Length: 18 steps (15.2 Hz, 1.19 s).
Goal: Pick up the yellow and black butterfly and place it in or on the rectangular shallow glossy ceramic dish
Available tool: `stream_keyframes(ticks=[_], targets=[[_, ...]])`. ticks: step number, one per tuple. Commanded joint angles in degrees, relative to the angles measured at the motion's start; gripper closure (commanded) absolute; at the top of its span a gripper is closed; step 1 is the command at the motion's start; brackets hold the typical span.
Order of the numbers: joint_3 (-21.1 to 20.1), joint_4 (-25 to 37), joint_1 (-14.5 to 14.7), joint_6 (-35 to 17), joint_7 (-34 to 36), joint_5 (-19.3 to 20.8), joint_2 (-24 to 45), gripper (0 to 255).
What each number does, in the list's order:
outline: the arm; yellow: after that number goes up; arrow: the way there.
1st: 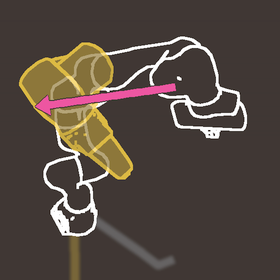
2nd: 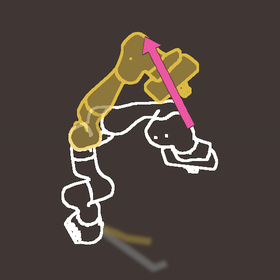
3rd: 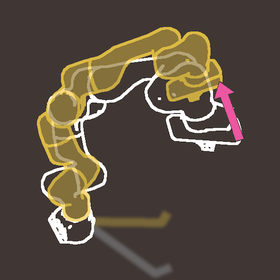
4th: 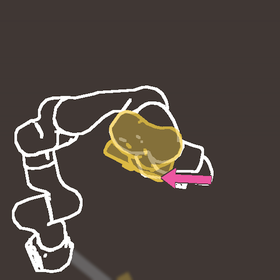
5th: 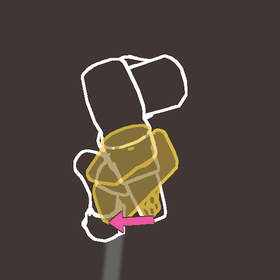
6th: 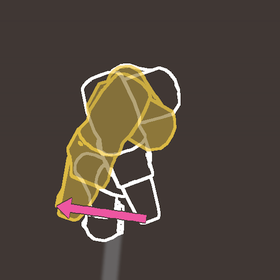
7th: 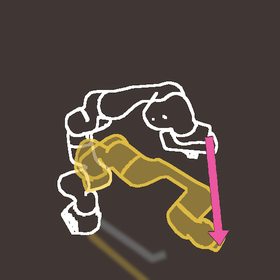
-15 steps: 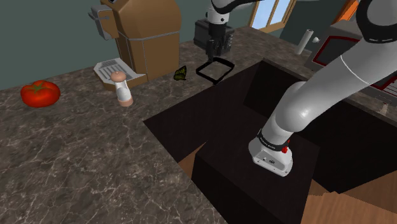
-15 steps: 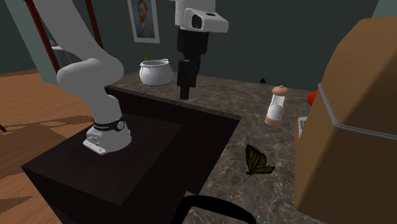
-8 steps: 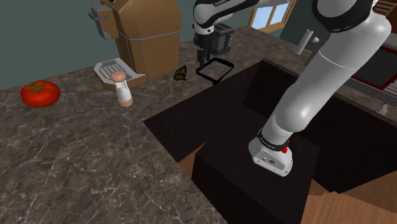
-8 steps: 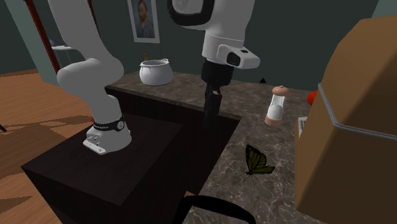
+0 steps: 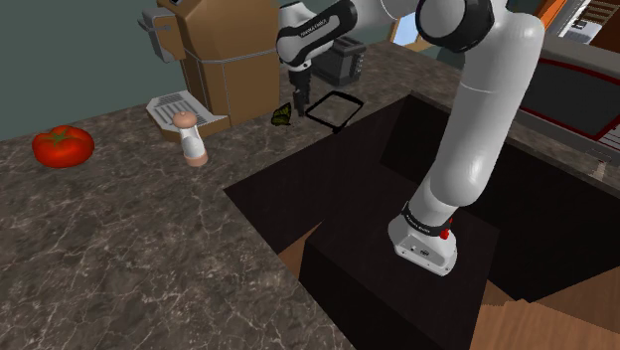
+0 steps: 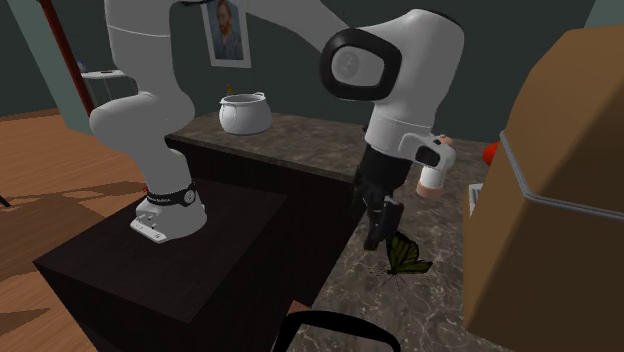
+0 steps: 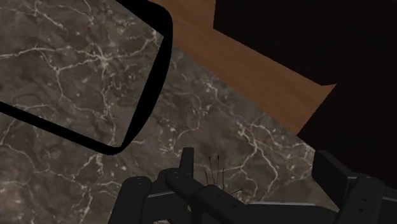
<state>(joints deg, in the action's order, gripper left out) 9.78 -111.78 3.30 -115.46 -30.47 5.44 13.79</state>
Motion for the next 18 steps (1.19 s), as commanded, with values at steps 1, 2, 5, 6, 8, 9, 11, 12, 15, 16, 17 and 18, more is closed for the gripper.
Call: stream_keyframes(ticks=[1,2,5,6,8,9,11,12,15,16,17,18], targets=[[-0.43,3.93,0.00,-0.39,-1.82,0.26,4.74,0],[-0.63,5.78,-0.04,-0.64,-2.69,0.45,7.02,0],[-1.15,10.60,-0.16,-1.00,-4.73,0.99,12.62,0],[-1.13,10.16,-0.23,-1.69,-4.72,1.00,12.86,0],[-1.11,9.32,-0.35,-3.06,-4.71,1.02,13.38,0],[-1.09,8.91,-0.42,-3.74,-4.70,1.02,13.66,0],[-1.07,8.15,-0.55,-5.10,-4.69,1.03,14.24,0],[-1.05,7.79,-0.62,-5.77,-4.69,1.04,14.54,0],[-1.04,7.58,-0.65,-6.16,-4.69,1.04,14.72,0],[-1.04,7.59,-0.65,-6.15,-4.69,1.04,14.72,0],[-1.04,7.59,-0.65,-6.15,-4.69,1.04,14.72,0],[-1.04,7.59,-0.65,-6.15,-4.69,1.04,14.72,0]])
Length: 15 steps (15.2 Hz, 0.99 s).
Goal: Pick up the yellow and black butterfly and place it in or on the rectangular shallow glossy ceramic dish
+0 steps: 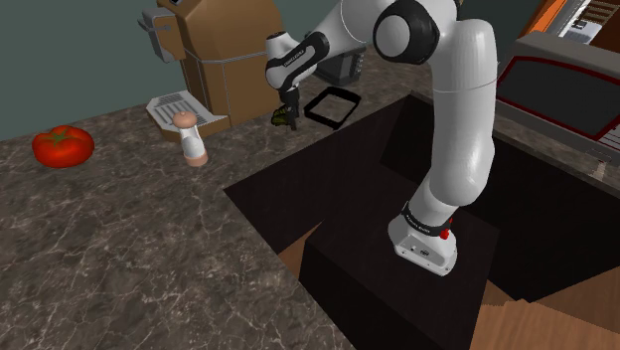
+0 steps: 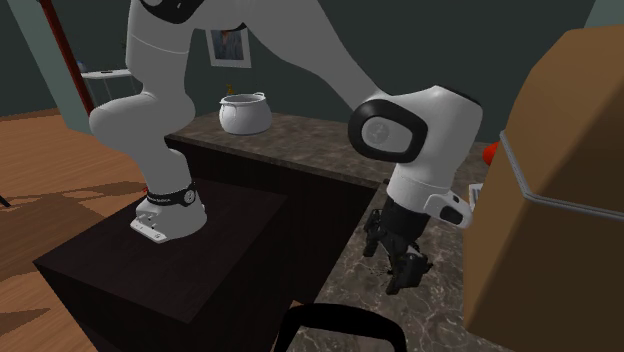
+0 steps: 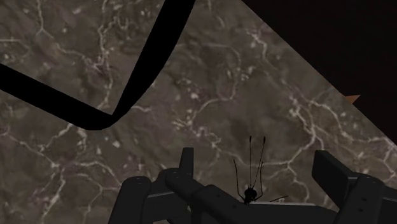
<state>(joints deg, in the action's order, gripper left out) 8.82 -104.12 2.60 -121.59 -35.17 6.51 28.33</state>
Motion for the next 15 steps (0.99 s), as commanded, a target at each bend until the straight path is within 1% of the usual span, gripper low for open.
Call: stream_keyframes(ticks=[1,2,3,12,15], targets=[[-0.08,-0.07,0.05,-0.02,0.00,-0.03,0.18,0],[-0.08,-0.07,0.05,-0.02,0.00,-0.04,0.18,0],[-0.08,0.00,0.05,-0.02,0.00,-0.04,0.25,255],[-0.08,-0.07,0.05,-0.02,0.00,-0.04,0.18,255],[-0.01,0.26,0.14,1.71,-0.17,0.04,-1.24,255]])
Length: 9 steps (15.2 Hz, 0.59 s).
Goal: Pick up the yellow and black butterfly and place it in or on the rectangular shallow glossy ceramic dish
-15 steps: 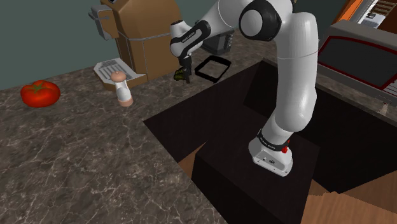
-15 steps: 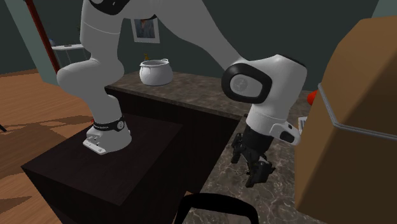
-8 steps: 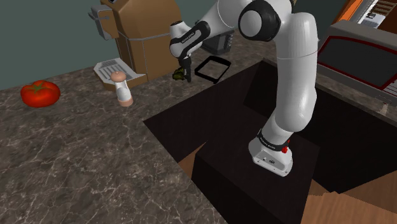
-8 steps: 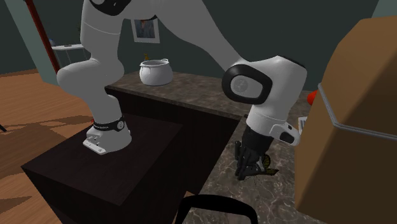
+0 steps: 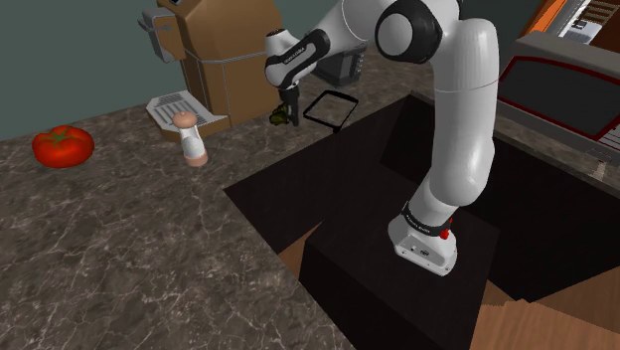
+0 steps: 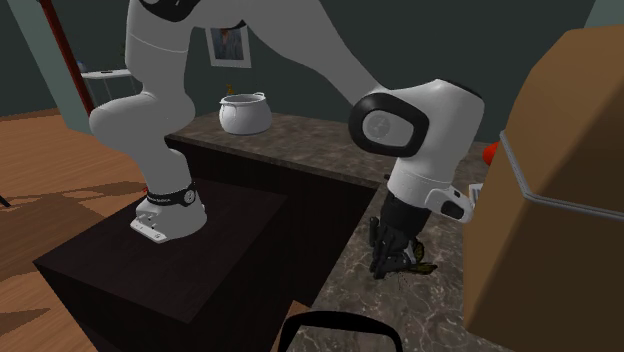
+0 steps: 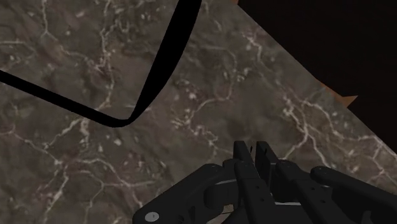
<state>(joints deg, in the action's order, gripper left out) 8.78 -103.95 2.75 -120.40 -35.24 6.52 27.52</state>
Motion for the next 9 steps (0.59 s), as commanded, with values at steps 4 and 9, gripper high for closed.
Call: stream_keyframes(ticks=[4,9], targets=[[0.12,0.76,0.10,2.91,-0.34,0.12,-2.18,255],[0.22,1.83,0.23,5.98,-0.65,0.24,-4.19,255]])
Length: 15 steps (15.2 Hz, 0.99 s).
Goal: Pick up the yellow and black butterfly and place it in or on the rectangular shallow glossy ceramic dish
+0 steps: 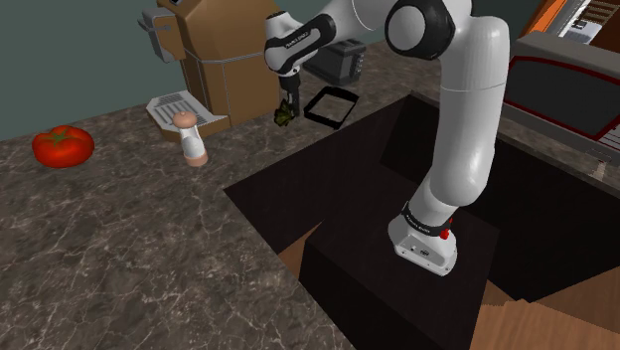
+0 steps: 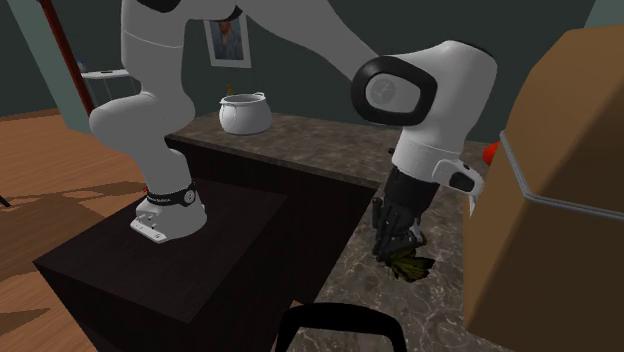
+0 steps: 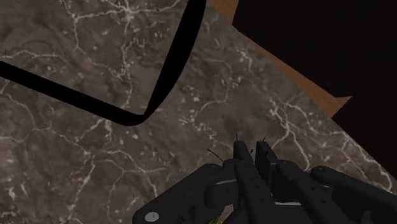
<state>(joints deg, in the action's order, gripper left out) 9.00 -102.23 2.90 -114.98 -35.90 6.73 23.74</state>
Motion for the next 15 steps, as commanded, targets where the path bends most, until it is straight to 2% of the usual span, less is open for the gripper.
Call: stream_keyframes(ticks=[1,11,15], targets=[[0.01,0.37,0.10,1.18,-0.05,0.05,-0.79,255],[0.14,3.58,0.30,7.47,-0.72,0.22,-3.92,255],[1.95,0.82,-2.68,5.20,-5.04,0.81,-5.13,255]])
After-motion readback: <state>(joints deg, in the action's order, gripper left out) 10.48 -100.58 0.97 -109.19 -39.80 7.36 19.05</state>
